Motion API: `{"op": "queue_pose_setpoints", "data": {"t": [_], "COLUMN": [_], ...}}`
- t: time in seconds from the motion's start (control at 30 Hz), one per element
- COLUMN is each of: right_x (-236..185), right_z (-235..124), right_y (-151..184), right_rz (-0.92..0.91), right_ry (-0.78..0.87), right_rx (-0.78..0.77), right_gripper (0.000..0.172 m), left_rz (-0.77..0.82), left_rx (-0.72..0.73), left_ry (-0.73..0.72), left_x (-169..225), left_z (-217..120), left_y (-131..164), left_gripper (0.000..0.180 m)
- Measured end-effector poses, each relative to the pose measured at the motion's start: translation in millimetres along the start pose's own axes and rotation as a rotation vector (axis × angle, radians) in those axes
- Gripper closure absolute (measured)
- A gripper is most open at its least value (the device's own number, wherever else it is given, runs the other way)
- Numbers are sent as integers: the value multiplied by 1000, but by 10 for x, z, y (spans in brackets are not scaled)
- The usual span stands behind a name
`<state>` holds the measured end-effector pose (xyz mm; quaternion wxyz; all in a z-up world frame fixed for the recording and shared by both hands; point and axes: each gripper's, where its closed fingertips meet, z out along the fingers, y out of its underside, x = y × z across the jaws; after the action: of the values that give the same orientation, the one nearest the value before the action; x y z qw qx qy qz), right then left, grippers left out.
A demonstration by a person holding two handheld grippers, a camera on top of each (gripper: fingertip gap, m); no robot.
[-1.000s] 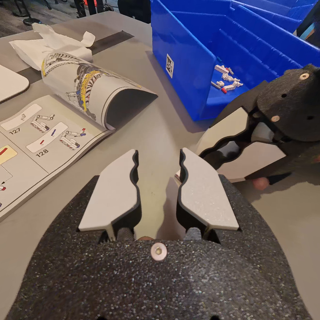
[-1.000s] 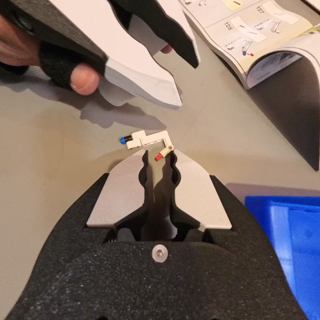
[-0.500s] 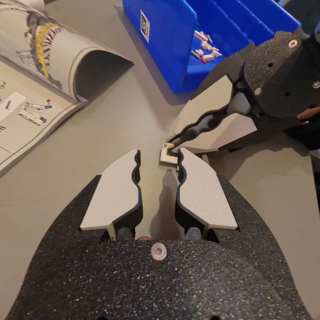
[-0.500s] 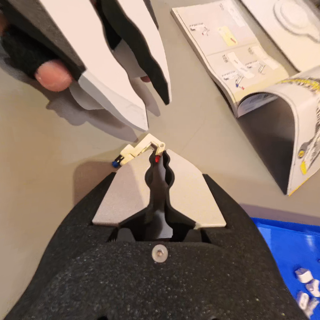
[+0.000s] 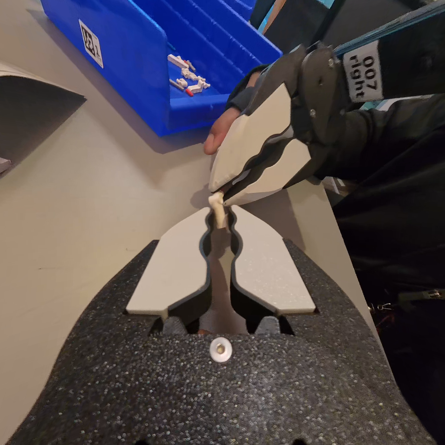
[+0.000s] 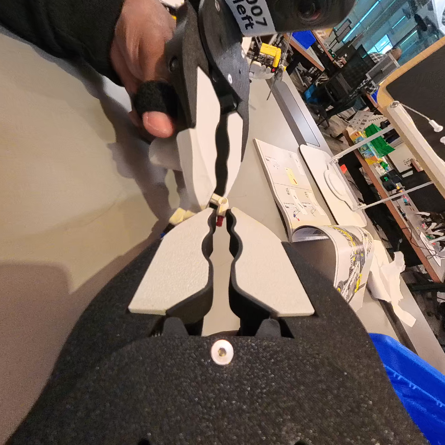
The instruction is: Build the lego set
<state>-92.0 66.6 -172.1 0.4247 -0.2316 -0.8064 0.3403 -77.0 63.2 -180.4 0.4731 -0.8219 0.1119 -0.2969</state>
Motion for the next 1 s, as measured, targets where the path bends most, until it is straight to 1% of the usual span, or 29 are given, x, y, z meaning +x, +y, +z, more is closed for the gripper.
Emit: {"op": "queue_pose_setpoints", "data": {"t": [0.03, 0.1, 0.17, 0.23, 0.33, 0.37, 0.43, 0.47, 0.6, 0.73, 0.87, 1.0], "right_x": [-8, 1, 30, 19, -183, -272, -414, -475, -540, -533, -519, -462], "right_z": [-6, -22, -66, -158, -299, -333, -369, -365, -257, -140, -25, 7], "right_y": [10, 55, 174, 310, 392, 395, 390, 380, 421, 510, 466, 481], "right_rz": [6, 48, 129, 244, 466, 528, 606, 629, 665, 663, 661, 682], "right_ry": [-6, -4, 15, 35, 8, -4, -19, -33, -51, -53, -102, -100], "right_rx": [-3, -33, -117, -219, -307, -326, -362, -375, -429, -485, -457, -466], "right_gripper": [164, 164, 159, 159, 160, 163, 172, 172, 169, 160, 157, 151], "left_rz": [-5, -29, -43, -63, -87, -92, -103, -104, -99, -92, -78, -67], "left_rx": [16, 15, -4, -23, -31, -29, -24, -21, -25, -4, -13, -29], "left_ry": [3, -11, -37, -51, -65, -65, -67, -67, -72, -112, -139, -163], "left_x": [7, -13, -42, -44, -42, -38, -41, -40, -30, -35, -37, -45], "left_z": [-12, -26, -34, -41, -55, -61, -67, -70, -78, -106, -115, -109], "left_y": [-21, -19, 19, 70, 115, 117, 122, 121, 133, 116, 138, 155], "left_gripper": [173, 173, 173, 173, 173, 173, 173, 173, 173, 173, 173, 173]}}
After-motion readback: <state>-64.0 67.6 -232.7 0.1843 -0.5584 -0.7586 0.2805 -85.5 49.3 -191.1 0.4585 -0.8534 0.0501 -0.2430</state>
